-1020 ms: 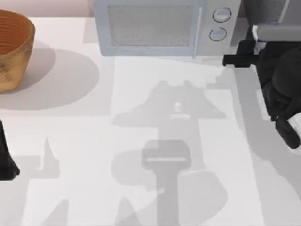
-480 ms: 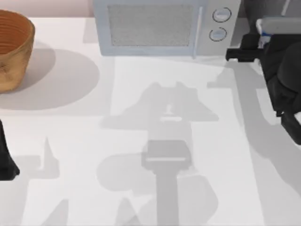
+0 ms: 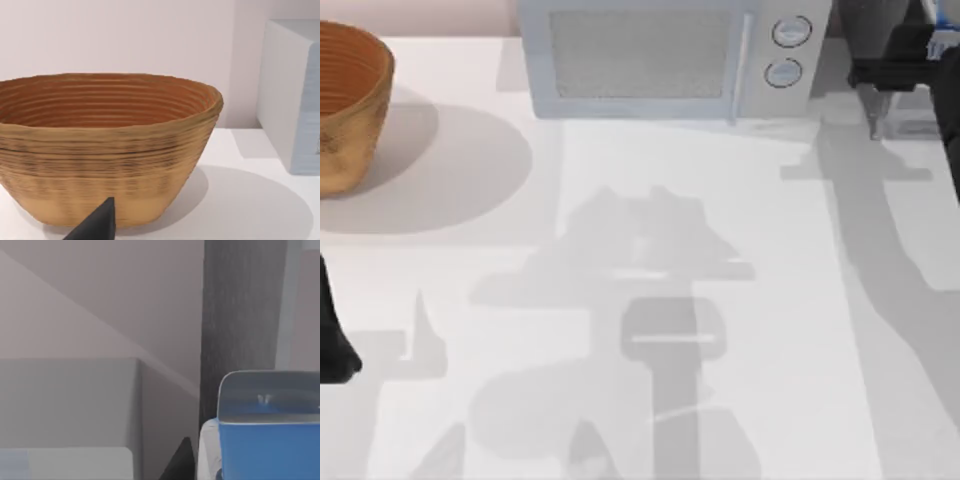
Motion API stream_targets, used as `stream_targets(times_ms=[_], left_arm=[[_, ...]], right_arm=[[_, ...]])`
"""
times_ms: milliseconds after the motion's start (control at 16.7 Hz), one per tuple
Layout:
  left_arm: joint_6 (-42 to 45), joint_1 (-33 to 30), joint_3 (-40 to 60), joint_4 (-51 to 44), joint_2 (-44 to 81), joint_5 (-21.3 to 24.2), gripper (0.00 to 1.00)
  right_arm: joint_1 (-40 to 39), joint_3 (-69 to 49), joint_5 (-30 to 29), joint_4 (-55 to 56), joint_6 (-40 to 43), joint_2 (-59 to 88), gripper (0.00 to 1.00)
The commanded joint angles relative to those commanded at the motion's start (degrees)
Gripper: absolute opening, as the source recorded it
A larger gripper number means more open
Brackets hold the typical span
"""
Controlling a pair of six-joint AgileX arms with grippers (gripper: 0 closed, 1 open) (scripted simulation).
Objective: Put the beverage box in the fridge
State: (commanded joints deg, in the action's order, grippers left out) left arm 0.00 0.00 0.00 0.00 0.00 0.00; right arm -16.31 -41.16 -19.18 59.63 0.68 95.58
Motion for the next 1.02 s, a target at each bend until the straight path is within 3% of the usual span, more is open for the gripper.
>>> stream_targets(times_ms=[1020], left_arm=[[0.0,0.0,0.0,0.0,0.0,0.0,1.00]], right_arm=[[12.9,31.6,14.4,-46.2,-0.7,-73.1,0.00]])
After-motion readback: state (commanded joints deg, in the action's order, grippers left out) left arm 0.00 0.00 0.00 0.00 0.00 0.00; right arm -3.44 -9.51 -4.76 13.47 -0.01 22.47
